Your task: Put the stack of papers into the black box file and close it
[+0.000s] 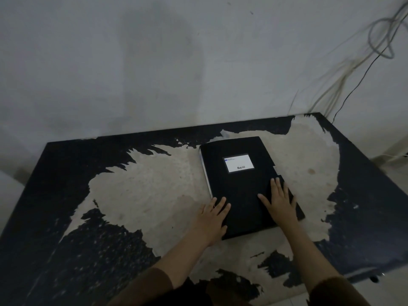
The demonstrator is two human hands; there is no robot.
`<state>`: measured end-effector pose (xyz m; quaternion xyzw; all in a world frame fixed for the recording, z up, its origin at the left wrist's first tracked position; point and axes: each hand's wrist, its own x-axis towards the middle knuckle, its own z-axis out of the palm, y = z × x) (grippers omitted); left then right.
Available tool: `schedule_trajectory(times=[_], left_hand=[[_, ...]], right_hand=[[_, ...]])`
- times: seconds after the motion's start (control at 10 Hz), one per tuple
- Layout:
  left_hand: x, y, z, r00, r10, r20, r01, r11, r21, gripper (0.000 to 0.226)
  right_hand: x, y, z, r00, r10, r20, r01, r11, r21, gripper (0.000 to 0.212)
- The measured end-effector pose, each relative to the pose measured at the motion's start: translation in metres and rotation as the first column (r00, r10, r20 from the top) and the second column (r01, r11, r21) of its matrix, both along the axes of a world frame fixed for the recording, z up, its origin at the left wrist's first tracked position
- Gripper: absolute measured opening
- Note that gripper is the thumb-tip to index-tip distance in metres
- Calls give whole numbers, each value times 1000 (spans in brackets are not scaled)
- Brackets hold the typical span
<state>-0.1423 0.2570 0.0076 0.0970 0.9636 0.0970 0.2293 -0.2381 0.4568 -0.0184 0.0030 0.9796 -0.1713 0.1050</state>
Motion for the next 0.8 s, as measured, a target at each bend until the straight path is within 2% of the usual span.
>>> schedule_trajectory(times=[0.2,0.5,0.6,0.7,0.8], left_hand=[[-2,1,2,1000,12,25,-12,1000,9,63],[-4,-3,4,1000,10,29,-11,999,47,63],[-7,-9,5,999,8,37,-13,993,117,59],[-7,-29,17,998,66,-24,-59,973,222,51],[-10,-45,32,985,144,-94,-119,965,233,46]], right_hand=[[-20,-1,11,988,89,128,-94,995,39,90],[-37,-7,26,955,67,288,-116,981,157,100],[-40,-11,38,938,51,344,-147,954,261,102],[-48,-23,55,914,24,404,-181,918,354,97],[-59,-31,59,905,86,416,-227,925,303,88]])
